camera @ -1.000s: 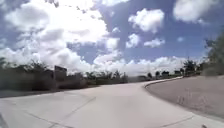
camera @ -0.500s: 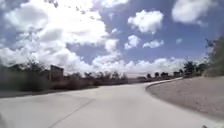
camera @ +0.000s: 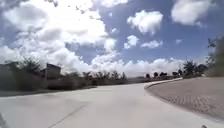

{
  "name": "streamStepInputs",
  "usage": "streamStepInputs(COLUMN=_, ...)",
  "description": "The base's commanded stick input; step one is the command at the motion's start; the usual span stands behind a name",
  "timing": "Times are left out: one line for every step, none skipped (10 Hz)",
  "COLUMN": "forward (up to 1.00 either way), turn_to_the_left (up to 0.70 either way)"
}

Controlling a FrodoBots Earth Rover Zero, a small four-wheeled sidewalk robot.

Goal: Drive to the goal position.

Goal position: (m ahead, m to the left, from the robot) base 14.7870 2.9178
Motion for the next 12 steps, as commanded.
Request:
streamStepInputs(forward=1.00, turn_to_the_left=0.00)
streamStepInputs(forward=1.00, turn_to_the_left=0.00)
streamStepInputs(forward=1.00, turn_to_the_left=0.00)
streamStepInputs(forward=1.00, turn_to_the_left=0.00)
streamStepInputs(forward=1.00, turn_to_the_left=0.00)
streamStepInputs(forward=1.00, turn_to_the_left=0.00)
streamStepInputs(forward=1.00, turn_to_the_left=0.00)
streamStepInputs(forward=1.00, turn_to_the_left=0.00)
streamStepInputs(forward=1.00, turn_to_the_left=-0.39)
streamStepInputs(forward=1.00, turn_to_the_left=-0.01)
streamStepInputs(forward=1.00, turn_to_the_left=0.00)
streamStepInputs(forward=1.00, turn_to_the_left=0.00)
